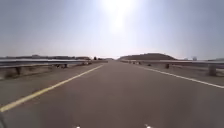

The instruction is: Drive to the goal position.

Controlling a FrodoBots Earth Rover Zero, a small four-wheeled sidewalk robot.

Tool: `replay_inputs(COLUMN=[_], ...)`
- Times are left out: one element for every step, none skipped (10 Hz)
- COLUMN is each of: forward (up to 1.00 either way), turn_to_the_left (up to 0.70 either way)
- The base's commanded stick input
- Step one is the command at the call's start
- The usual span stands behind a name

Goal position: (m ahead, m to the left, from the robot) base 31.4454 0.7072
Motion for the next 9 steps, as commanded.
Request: replay_inputs(forward=[0.7,0.7,0.7,0.7,0.7,0.7,0.7,0.7,0.7], turn_to_the_left=[0.0,0.0,0.0,0.0,0.0,0.0,0.0,0.0,0.0])
